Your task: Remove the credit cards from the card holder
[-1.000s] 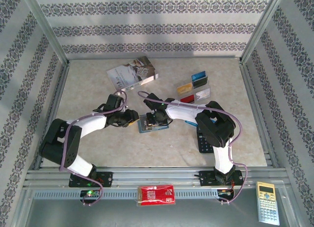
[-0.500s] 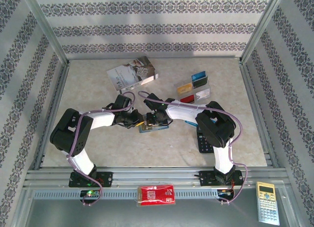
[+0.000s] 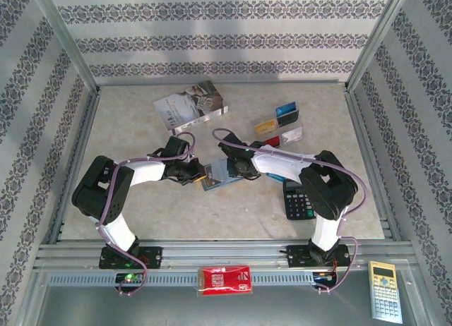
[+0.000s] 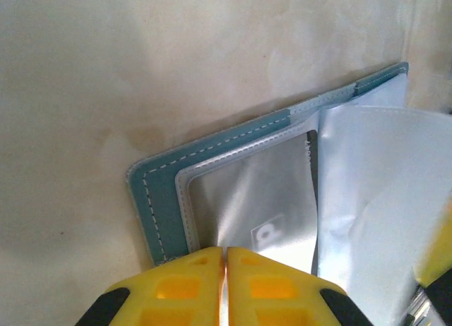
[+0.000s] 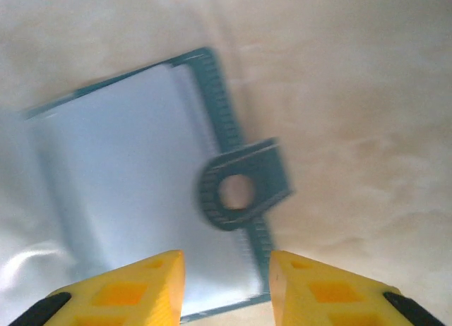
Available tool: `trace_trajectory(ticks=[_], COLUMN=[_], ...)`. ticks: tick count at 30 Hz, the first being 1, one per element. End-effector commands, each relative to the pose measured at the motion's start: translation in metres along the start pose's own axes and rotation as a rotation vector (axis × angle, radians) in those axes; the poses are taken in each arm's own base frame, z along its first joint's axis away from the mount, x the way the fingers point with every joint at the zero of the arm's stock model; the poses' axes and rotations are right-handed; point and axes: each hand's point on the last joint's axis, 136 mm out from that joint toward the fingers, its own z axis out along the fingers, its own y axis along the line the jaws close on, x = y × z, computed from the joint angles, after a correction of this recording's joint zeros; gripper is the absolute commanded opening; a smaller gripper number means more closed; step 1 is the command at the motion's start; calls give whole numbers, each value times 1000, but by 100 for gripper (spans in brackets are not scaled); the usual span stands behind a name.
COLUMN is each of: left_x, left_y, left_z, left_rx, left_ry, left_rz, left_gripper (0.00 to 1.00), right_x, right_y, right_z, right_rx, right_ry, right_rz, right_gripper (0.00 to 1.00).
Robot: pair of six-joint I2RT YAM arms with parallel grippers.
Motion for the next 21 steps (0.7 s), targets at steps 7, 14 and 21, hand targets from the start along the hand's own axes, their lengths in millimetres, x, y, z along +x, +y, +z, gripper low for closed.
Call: trace_trajectory(ticks=[7,14,21], left_x=[3,-1,-4], left_y=[-1,-27,-50], left_z=[-2,0,3], left_rx=[-24,75,114], left_ry=[39,51,53], left_rz=[15,25,64], left_gripper=[12,14,18], right_x=[-30,-27,-26], right_y=[-1,6,-4], right_z=[-50,-47,-46], right_rx=[-136,-184,-181], right_ry=[-163,-143,-151], right_rz=[33,49,92], right_gripper=[38,37,37])
